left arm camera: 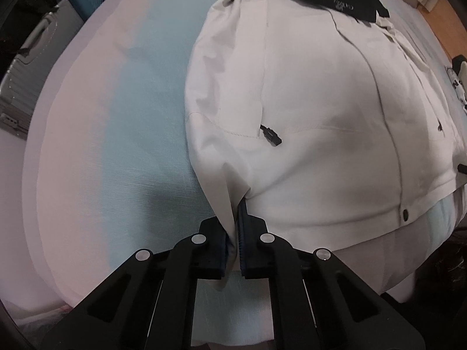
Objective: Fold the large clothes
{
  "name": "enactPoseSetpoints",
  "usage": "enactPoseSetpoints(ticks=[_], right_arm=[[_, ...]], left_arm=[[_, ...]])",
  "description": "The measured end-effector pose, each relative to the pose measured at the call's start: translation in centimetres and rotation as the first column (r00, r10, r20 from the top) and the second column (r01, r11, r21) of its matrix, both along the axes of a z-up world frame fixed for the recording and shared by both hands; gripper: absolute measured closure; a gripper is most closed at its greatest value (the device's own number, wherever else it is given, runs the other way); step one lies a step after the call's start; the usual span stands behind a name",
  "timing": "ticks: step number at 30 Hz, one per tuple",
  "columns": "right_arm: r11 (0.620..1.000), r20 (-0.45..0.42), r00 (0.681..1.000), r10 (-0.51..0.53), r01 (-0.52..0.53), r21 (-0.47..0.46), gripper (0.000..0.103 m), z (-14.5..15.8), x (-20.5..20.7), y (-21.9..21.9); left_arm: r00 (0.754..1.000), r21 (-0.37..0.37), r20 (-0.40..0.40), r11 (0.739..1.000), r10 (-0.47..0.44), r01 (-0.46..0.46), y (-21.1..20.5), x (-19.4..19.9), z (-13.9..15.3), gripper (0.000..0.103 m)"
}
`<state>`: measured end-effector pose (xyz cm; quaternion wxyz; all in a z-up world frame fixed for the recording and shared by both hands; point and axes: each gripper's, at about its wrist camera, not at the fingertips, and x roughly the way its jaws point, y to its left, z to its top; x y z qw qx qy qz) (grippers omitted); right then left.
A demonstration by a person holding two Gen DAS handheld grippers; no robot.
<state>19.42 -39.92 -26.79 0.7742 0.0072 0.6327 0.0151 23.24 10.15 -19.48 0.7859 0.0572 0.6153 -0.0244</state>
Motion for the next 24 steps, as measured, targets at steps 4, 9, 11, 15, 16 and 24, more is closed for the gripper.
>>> enactPoseSetpoints(ticks=[4, 9, 11, 15, 16, 24], right_arm=[[1.000, 0.009, 1.000, 0.007, -0.007, 0.003, 0.096, 1.3, 0.5, 1.6], [0.999, -0.008, 1.000, -0.023, 0.023, 0.043, 0.098, 2.7, 0.5, 0.5], [0.998, -0.010, 0.999, -0.036, 0.037, 0.049, 0.098, 3.2, 0.5, 0.0], [0.998, -0.008, 0.999, -0.048, 0.048, 0.051, 0.098, 4.9, 0.1, -0.6], [0.997, 0.002, 0.999, -0.051, 0.050, 0.054, 0.098, 5.5, 0.0, -0.6], [0.994, 0.027, 0.999, -0.025, 0.022, 0.109, 0.098, 7.4, 1.0, -1.7]], left_arm=[[1.000, 0.008, 0.004, 1.000, -0.006, 0.006, -0.1, 0.1, 1.2, 0.099], [1.000, 0.003, -0.008, 1.000, -0.008, 0.009, -0.4, 0.8, 2.4, 0.099], [1.000, 0.011, -0.017, 1.000, -0.014, 0.014, -0.4, 1.0, 3.2, 0.099], [0.999, 0.031, -0.024, 0.999, -0.033, 0.034, -0.9, 1.1, 4.3, 0.099], [0.999, 0.041, -0.026, 0.998, -0.042, 0.043, -1.0, 1.2, 4.6, 0.099], [0.998, 0.072, -0.051, 0.996, -0.046, 0.050, -1.9, 2.6, 6.8, 0.099]])
